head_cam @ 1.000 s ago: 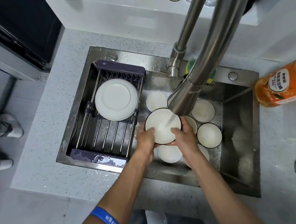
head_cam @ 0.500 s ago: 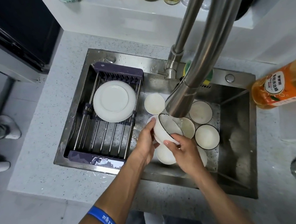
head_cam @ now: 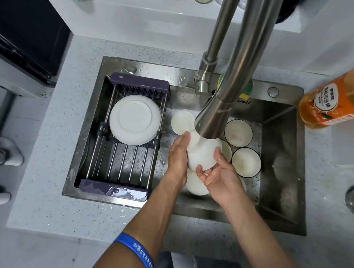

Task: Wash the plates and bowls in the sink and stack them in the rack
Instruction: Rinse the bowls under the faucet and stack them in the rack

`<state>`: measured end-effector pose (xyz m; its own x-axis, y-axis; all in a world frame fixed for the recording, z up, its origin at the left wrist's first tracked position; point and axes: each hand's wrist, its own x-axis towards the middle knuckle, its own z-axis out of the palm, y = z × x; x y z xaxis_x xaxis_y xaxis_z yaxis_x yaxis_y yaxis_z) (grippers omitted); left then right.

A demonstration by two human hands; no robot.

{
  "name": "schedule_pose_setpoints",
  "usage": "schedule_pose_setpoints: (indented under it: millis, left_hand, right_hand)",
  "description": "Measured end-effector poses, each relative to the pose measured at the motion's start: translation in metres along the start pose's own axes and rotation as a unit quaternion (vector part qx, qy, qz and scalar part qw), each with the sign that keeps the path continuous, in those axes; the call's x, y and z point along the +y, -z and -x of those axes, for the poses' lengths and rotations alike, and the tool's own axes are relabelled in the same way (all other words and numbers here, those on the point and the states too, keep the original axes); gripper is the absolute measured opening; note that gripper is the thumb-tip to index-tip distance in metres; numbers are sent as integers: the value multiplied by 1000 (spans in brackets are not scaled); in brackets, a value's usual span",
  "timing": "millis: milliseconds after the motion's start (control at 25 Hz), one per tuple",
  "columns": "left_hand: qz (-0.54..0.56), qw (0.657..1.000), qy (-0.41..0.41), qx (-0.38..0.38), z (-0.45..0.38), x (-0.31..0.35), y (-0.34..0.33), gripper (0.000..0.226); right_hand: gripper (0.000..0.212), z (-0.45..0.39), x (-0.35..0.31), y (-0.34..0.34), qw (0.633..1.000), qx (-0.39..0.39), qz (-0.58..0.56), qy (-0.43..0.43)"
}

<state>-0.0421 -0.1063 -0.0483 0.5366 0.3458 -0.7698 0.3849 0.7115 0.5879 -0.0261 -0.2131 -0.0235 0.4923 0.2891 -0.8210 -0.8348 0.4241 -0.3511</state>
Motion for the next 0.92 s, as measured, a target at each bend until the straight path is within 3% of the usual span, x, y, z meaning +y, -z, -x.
schedule_pose_setpoints:
  millis: [120,320,400,480,520,560,640,680,720,760,800,840,920]
  left_hand:
    - [35,997,70,-24,1,9,6,41]
    - [137,982,104,-75,9,20,36,24]
    - [74,991,52,-96,10,21,42,19]
    - [-145,979,-53,-131,7,18,50,21]
    - [-296,933,-128,-157,6,16,54,19]
    - [-440,855,-211,-175,3,14,59,18]
    - [-610,680,-366,-175,0,12,63,23]
    - [-649,611,-421,-169,-1,13,61,26]
    - [-667,555,-472,-157,0,13,60,28]
    - [-663,523,-518,-136,0,13,61,27]
    - [-633,537,-546,-113,-3,14,62,27]
    - [-578,608,-536,-97,0,15,62,29]
    - [-403,828,-384,-62,13,15,61,40]
  right_hand:
    - [24,-8,-6,7,999,39,-26,-14]
    - [23,-36,14,-13,979,137,115,-93]
    - [24,-43,22,-19,966,135,208,-76]
    - [20,-40,19,-13,943,82,312,80]
    - [22,-33,12,-5,899,13,391,196]
    - [30,-27,3,6,805,-66,508,298]
    - [40,-22,-14,27,553,-177,713,392]
    - [34,-24,-20,32,467,-182,769,398]
    - [24,-26,-21,34,425,-162,794,404]
    - [16,-26,-19,35,406,-132,799,424]
    - [16,-27,-16,37,393,-95,798,448]
    - [17,-24,-12,39,387,-64,794,464]
    - [18,-16,-2,44,370,-44,788,491]
